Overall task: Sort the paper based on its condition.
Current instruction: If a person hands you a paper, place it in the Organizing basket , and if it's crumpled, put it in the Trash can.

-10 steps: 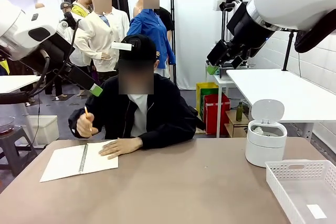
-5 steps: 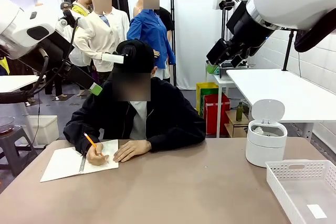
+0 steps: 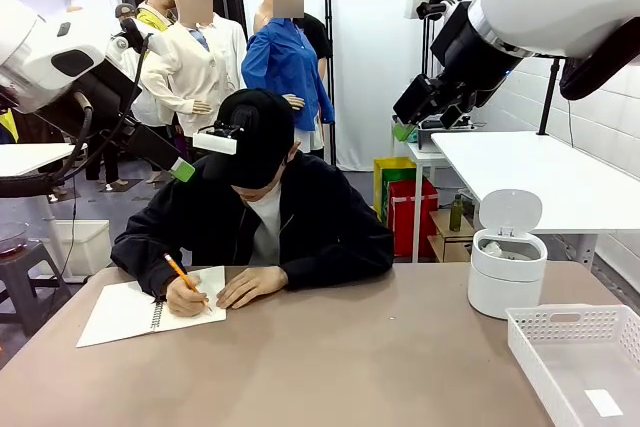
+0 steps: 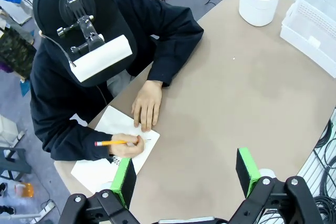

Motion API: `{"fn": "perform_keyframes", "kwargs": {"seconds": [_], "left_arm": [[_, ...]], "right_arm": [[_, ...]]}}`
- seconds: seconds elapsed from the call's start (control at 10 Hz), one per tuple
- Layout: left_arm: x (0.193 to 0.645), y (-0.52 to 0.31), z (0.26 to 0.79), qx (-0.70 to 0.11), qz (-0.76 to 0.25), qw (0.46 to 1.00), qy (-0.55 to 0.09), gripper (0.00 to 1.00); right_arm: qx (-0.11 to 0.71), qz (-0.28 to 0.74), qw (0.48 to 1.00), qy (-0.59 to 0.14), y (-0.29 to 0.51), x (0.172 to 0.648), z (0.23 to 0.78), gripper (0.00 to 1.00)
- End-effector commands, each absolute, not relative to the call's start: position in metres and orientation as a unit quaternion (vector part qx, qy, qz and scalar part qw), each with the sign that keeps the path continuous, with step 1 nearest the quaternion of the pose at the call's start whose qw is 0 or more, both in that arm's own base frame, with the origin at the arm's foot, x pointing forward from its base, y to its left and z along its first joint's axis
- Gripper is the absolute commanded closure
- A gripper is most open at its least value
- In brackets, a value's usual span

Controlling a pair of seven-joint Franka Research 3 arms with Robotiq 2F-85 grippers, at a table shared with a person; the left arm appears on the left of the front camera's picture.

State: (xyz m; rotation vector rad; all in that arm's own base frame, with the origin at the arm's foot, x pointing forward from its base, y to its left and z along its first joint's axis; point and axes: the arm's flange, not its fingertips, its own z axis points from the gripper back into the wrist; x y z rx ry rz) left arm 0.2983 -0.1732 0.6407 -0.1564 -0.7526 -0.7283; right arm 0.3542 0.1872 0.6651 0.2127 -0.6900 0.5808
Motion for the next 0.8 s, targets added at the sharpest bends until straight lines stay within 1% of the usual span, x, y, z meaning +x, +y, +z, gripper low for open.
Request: {"fn": "perform_keyframes", "kwargs": {"seconds": [0.0,0.1,0.3,0.5,0.7], "left_arm": [[0.299,-0.172,0.641,-0.077,-0.346,0.863,-0.359,0.00],[0.298,-0.173,0.641,-0.075,-0.347,0.863,-0.359,0.00],[0.293,-0.173,0.652,-0.093,-0.353,0.856,-0.367,0.00],[0.284,-0.170,0.665,-0.119,-0.368,0.845,-0.369,0.00],[0.275,-0.166,0.670,-0.100,-0.371,0.847,-0.367,0.00]], "right_arm": [[0.107,0.281,0.895,-0.330,0.186,0.355,0.665,0.00],[0.103,0.280,0.895,-0.333,0.187,0.354,0.665,0.00],[0.133,0.283,0.894,-0.319,0.192,0.353,0.674,0.00],[0.140,0.293,0.892,-0.314,0.196,0.349,0.685,0.00],[0.127,0.294,0.890,-0.324,0.199,0.345,0.696,0.00]]}}
